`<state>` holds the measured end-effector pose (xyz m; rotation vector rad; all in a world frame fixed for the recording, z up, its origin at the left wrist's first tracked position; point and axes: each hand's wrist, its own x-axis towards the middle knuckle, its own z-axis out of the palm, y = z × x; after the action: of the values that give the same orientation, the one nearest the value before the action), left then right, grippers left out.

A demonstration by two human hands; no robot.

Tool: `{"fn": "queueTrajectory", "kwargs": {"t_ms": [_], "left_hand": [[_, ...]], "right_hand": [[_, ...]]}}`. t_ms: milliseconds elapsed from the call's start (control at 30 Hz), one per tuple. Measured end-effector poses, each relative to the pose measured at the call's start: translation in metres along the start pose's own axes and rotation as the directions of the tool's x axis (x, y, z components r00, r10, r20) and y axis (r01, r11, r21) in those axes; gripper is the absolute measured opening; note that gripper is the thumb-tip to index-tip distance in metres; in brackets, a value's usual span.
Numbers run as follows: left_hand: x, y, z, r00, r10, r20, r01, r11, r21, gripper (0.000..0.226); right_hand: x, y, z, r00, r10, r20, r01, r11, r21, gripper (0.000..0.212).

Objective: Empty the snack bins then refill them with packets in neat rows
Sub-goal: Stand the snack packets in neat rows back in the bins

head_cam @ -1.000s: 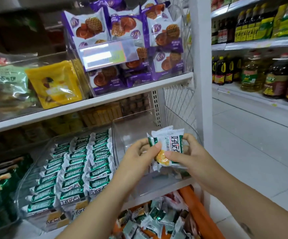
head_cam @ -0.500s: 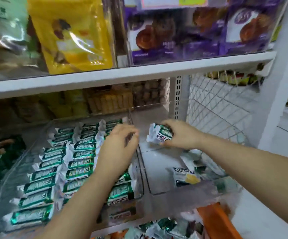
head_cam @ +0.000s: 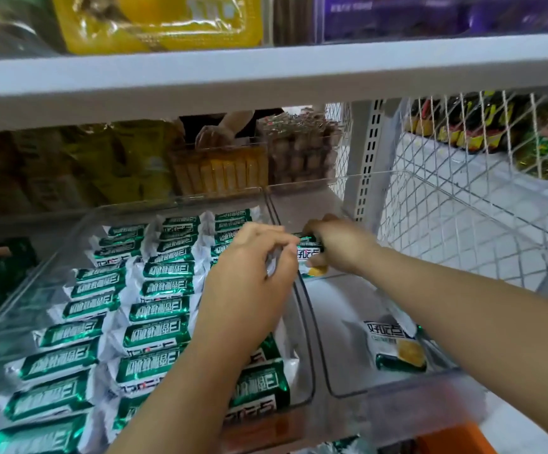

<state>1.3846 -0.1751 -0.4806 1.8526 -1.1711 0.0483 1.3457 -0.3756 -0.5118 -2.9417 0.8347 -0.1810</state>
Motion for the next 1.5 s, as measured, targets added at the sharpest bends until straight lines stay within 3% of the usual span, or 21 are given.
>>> {"fn": "queueTrajectory", "kwargs": {"t_ms": [133, 433, 500, 567, 667, 767, 833, 900, 967, 1033, 1133, 1233, 1300, 1367, 1500], "left_hand": [[-0.001, 0.001, 0.001, 1.000, -0.005, 0.003, 0.005, 1.000, 0.000, 0.022], [-0.001, 0.002, -0.001, 1.000, -0.006, 0.002, 0.006, 1.000, 0.000, 0.022], [-0.001, 0.002, -0.001, 1.000, -0.008, 0.007, 0.008, 1.000, 0.005, 0.022], [-0.002, 0.001, -0.001, 1.000, -0.009, 0.007, 0.009, 1.000, 0.005, 0.021], [-0.002, 0.001, -0.001, 1.000, -0.010, 0.002, 0.010, 1.000, 0.007, 0.020], [-0.003, 0.002, -0.001, 1.000, -0.012, -0.001, 0.012, 1.000, -0.003, 0.020], [-0.004, 0.004, -0.001, 1.000, -0.014, -0.006, 0.014, 1.000, -0.013, 0.021], [-0.004, 0.005, -0.001, 1.000, -0.021, -0.010, 0.021, 0.999, -0.024, 0.021], [-0.004, 0.006, -0.001, 1.000, -0.022, -0.007, 0.022, 1.000, -0.020, 0.022], [-0.004, 0.005, 0.000, 1.000, -0.019, -0.009, 0.019, 1.000, -0.017, 0.022], [-0.003, 0.003, 0.000, 1.000, -0.016, -0.008, 0.016, 1.000, -0.006, 0.022], [-0.003, 0.003, 0.000, 1.000, -0.021, -0.001, 0.021, 1.000, -0.004, 0.022], [-0.002, 0.003, 0.000, 1.000, -0.020, 0.005, 0.020, 1.000, 0.000, 0.022], [-0.002, 0.002, 0.000, 1.000, -0.014, 0.004, 0.014, 1.000, 0.004, 0.021], [-0.002, 0.000, 0.001, 1.000, -0.010, -0.005, 0.010, 1.000, -0.003, 0.020]], "right_hand": [[0.001, -0.006, 0.005, 0.991, -0.122, -0.049, 0.122, 0.992, -0.010, 0.055], [-0.015, 0.002, -0.025, 0.995, -0.103, -0.009, 0.102, 0.991, -0.084, 0.072], [-0.029, 0.014, -0.044, 0.993, -0.114, 0.007, 0.114, 0.992, -0.048, 0.062], [-0.049, 0.032, -0.062, 0.976, -0.120, 0.182, 0.130, 0.991, -0.039, 0.045], [-0.076, 0.052, -0.073, 0.834, -0.045, 0.550, 0.114, 0.989, -0.092, 0.055], [-0.090, 0.059, -0.062, 0.769, -0.012, 0.639, 0.071, 0.995, -0.067, 0.071], [-0.093, 0.060, -0.050, 0.782, -0.012, 0.624, 0.070, 0.995, -0.068, 0.086], [-0.093, 0.059, -0.040, 0.848, -0.027, 0.530, 0.127, 0.980, -0.152, 0.095], [-0.095, 0.058, -0.041, 0.908, -0.114, 0.404, 0.191, 0.969, -0.157, 0.086], [-0.096, 0.052, -0.052, 0.944, -0.165, 0.285, 0.140, 0.984, 0.107, 0.069], [-0.090, 0.045, -0.057, 0.979, -0.124, 0.160, 0.006, 0.809, 0.587, 0.044], [-0.081, 0.045, -0.046, 0.982, -0.033, 0.187, -0.120, 0.656, 0.745, 0.033], [-0.076, 0.045, -0.038, 0.977, -0.009, 0.213, -0.160, 0.629, 0.760, 0.020], [-0.074, 0.042, -0.033, 0.990, 0.006, 0.144, -0.105, 0.716, 0.691, 0.013], [-0.067, 0.030, -0.026, 0.999, -0.029, 0.046, -0.008, 0.749, 0.662, 0.038]]}}
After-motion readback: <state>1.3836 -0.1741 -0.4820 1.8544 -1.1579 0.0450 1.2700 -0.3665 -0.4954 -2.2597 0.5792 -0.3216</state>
